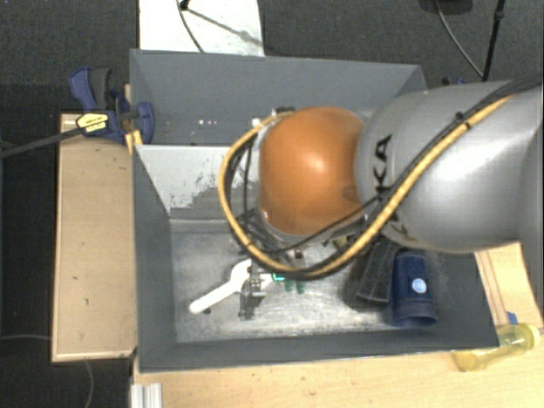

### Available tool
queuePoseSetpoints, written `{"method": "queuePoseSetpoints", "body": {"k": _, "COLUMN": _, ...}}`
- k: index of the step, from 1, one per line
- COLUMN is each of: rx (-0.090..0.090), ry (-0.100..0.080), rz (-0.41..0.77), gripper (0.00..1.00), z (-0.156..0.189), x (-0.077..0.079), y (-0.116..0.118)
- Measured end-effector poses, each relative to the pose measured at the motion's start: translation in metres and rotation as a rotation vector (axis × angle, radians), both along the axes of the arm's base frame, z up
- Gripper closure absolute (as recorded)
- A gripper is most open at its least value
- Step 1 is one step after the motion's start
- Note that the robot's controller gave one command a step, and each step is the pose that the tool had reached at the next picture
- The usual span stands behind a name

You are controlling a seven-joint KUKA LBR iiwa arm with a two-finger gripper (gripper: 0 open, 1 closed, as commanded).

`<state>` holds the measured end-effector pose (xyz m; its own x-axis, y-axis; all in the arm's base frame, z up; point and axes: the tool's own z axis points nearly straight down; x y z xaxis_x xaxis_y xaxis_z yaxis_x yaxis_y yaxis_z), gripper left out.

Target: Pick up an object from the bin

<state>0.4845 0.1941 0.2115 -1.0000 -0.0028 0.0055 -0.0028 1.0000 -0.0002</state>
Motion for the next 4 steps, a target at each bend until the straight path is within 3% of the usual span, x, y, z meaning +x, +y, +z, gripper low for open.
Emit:
{"method": "queuePoseSetpoints", "body": {"k": 1, "rx": 0.002, "ry": -0.007, "rz": -0.005, "gripper": 0.0, "z": 0.004, "x": 0.002, "y": -0.001}}
{"method": "queuePoseSetpoints", "body": {"k": 2, "rx": 0.005, "ry": -0.016, "rz": -0.022, "gripper": 0.0, "z": -0.036, "x": 0.009, "y": -0.004}}
{"method": "queuePoseSetpoints", "body": {"k": 3, "rx": 0.003, "ry": -0.018, "rz": -0.052, "gripper": 1.0, "z": -0.138, "x": 0.014, "y": -0.019}}
{"method": "queuePoseSetpoints", "body": {"k": 4, "rx": 0.003, "ry": -0.018, "rz": -0.053, "gripper": 1.0, "z": -0.138, "x": 0.014, "y": -0.019}}
